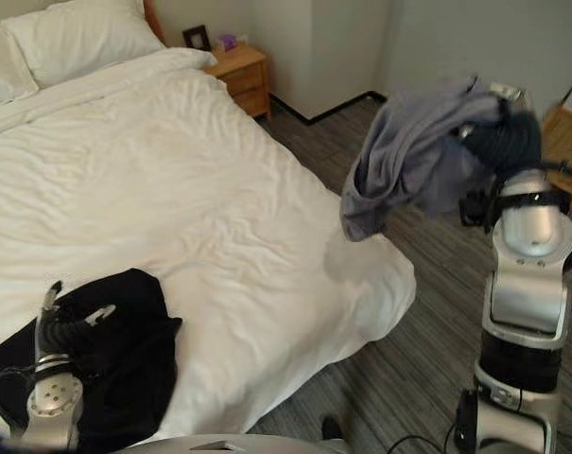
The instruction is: Pick up bed clothes into laundry basket.
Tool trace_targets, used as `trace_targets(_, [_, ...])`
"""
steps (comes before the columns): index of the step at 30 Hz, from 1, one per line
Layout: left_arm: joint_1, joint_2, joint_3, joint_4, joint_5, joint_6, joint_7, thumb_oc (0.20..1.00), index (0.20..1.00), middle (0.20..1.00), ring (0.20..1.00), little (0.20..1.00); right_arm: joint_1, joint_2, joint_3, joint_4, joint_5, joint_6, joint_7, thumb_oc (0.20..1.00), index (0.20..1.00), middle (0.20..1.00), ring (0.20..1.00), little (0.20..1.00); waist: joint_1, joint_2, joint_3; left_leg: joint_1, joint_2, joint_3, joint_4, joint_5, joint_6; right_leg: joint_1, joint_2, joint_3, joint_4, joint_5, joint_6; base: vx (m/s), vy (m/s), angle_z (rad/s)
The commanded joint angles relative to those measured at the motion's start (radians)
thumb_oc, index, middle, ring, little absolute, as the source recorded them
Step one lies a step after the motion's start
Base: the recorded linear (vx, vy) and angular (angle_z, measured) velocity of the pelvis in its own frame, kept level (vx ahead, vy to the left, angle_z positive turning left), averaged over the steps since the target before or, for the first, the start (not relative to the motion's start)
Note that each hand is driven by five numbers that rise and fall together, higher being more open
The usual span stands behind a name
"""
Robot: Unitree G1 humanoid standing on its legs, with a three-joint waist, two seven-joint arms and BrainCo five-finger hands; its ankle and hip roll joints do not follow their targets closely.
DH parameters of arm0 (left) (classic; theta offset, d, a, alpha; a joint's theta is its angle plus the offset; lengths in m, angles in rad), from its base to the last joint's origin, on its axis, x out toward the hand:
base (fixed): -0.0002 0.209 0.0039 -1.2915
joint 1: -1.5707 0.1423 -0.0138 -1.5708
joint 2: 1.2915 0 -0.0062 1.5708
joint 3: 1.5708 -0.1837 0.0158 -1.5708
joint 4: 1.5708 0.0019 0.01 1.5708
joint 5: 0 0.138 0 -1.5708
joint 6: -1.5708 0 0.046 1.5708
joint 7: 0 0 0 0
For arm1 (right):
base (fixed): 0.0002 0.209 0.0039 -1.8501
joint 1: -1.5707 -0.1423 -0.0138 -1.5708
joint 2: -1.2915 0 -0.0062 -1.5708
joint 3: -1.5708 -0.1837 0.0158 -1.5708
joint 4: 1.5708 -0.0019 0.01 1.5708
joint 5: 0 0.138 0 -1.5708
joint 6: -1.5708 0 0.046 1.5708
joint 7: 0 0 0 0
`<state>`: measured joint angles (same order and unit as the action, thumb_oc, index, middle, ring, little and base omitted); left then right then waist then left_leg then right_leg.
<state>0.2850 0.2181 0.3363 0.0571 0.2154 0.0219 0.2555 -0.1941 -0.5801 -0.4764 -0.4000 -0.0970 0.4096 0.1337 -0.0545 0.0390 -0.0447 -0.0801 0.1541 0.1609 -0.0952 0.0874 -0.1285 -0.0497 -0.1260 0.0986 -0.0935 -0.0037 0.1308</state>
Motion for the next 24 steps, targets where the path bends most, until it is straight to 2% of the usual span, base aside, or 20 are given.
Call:
trace_targets(1, [0.045,0.059,0.022,-0.013,0.109,0.108,-0.065,1.0,1.0,1.0,1.0,1.0,-0.001,-0.011,-0.11,-0.075,0.071,-0.092,-0.044,0.2,0.2,0.2,0.2,0.2,0.014,-0.029,-0.068,0.057,-0.016,0.025,0.008,-0.064,-0.001,-0.059,0.031,0.02,0.006,0.095,-0.067,0.02,0.171,0.14])
trace_targets(3, [0.06,0.053,0.015,0.004,0.135,0.138,-0.086,1.0,1.0,1.0,1.0,1.0,0.033,-0.002,-0.119,-0.074,0.081,-0.102,-0.042,0.2,0.2,0.2,0.2,0.2,0.011,-0.036,-0.075,0.051,-0.021,0.037,0.008,-0.065,0.013,-0.072,0.02,0.033,0.006,0.098,-0.058,-0.03,0.197,-0.43])
trace_targets(4, [0.049,0.048,-0.017,0.064,0.139,0.153,-0.099,1.0,1.0,1.0,1.0,1.0,0.066,0.005,-0.127,-0.076,0.089,-0.111,-0.063,0.2,0.2,0.2,0.2,0.2,0.005,-0.045,-0.082,0.036,-0.032,0.045,0.008,-0.071,0.024,-0.089,-0.003,0.035,0.006,0.097,-0.04,-0.07,0.197,-0.5])
trace_targets(6, [0.049,0.049,-0.018,0.065,0.139,0.153,-0.099,1.0,1.0,1.0,1.0,1.0,0.067,0.006,-0.128,-0.077,0.09,-0.111,-0.063,0.2,0.2,0.2,0.2,0.2,0.005,-0.046,-0.084,0.034,-0.033,0.044,0.008,-0.071,0.024,-0.09,-0.004,0.035,0.006,0.096,-0.039,-0.04,0.118,-0.09])
trace_targets(9, [-0.036,0.068,-0.143,0.29,0.145,0.081,-0.062,1.0,1.0,1.0,1.0,1.0,0.088,0.01,-0.119,-0.091,0.096,-0.118,-0.086,0.2,0.2,0.2,0.2,0.2,-0.015,-0.048,-0.092,0.015,-0.048,0.032,0.008,-0.067,0.039,-0.1,-0.023,0.024,0.006,0.094,-0.019,-0.03,0.128,0.09])
trace_targets(11, [-0.152,0.075,-0.284,0.642,0.153,0.0,0.034,1.0,1.0,1.0,1.0,1.0,0.064,0.015,-0.09,-0.084,0.095,-0.117,-0.081,0.2,0.2,0.2,0.2,0.2,-0.034,-0.051,-0.095,0.01,-0.057,0.033,0.008,-0.061,0.05,-0.11,-0.03,0.028,0.006,0.1,-0.011,-0.03,0.117,0.09])
trace_targets(12, [-0.207,0.069,-0.337,0.808,0.152,-0.022,0.069,0.47,0.47,0.47,0.47,0.47,0.056,0.021,-0.075,-0.079,0.09,-0.115,-0.072,0.2,0.2,0.2,0.2,0.2,-0.043,-0.052,-0.098,0.011,-0.06,0.038,0.008,-0.062,0.054,-0.113,-0.034,0.032,0.006,0.101,-0.007,-0.01,0.121,0.06])
trace_targets(13, [-0.24,0.051,-0.387,0.986,0.15,-0.022,0.094,0.354,0.354,0.354,0.354,0.354,0.053,0.033,-0.058,-0.073,0.088,-0.11,-0.06,0.2,0.2,0.2,0.2,0.2,-0.056,-0.055,-0.105,0.017,-0.064,0.044,0.008,-0.071,0.059,-0.11,-0.039,0.033,0.006,0.095,-0.002,0.02,0.125,0.06])
trace_targets(14, [-0.296,0.034,-0.425,1.133,0.131,-0.031,0.118,0.2,0.2,0.2,0.2,0.2,0.05,0.046,-0.045,-0.073,0.077,-0.107,-0.051,0.2,0.2,0.2,0.2,0.2,-0.066,-0.059,-0.109,0.02,-0.069,0.05,0.008,-0.074,0.067,-0.112,-0.046,0.036,0.006,0.094,0.003,0.02,0.114,-0.01])
trace_targets(16, [-0.341,0.017,-0.46,1.254,0.117,-0.01,0.115,0.2,0.2,0.2,0.2,0.2,0.086,0.068,-0.051,-0.089,0.052,-0.1,-0.019,0.2,0.2,0.2,0.2,0.2,-0.081,-0.067,-0.12,0.019,-0.076,0.058,0.008,-0.078,0.078,-0.121,-0.053,0.042,0.006,0.098,0.01,-0.02,0.093,-0.05])
trace_targets(18, [-0.37,0.008,-0.475,1.296,0.096,-0.009,0.11,0.2,0.2,0.2,0.2,0.2,0.128,0.089,-0.069,-0.108,0.038,-0.098,0.001,0.2,0.2,0.2,0.2,0.2,-0.088,-0.075,-0.13,0.013,-0.082,0.062,0.008,-0.079,0.09,-0.134,-0.064,0.046,0.006,0.103,0.02,-0.03,0.077,-0.05])
trace_targets(24, [-0.411,0.037,-0.487,1.259,0.074,-0.065,0.143,0.2,0.2,0.2,0.2,0.2,0.205,0.096,-0.094,-0.125,0.064,-0.115,0.016,0.2,0.2,0.2,0.2,0.2,-0.095,-0.081,-0.137,-0.001,-0.1,0.075,0.008,-0.084,0.113,-0.162,-0.084,0.048,0.006,0.114,0.042,-0.04,0.088,-0.13])
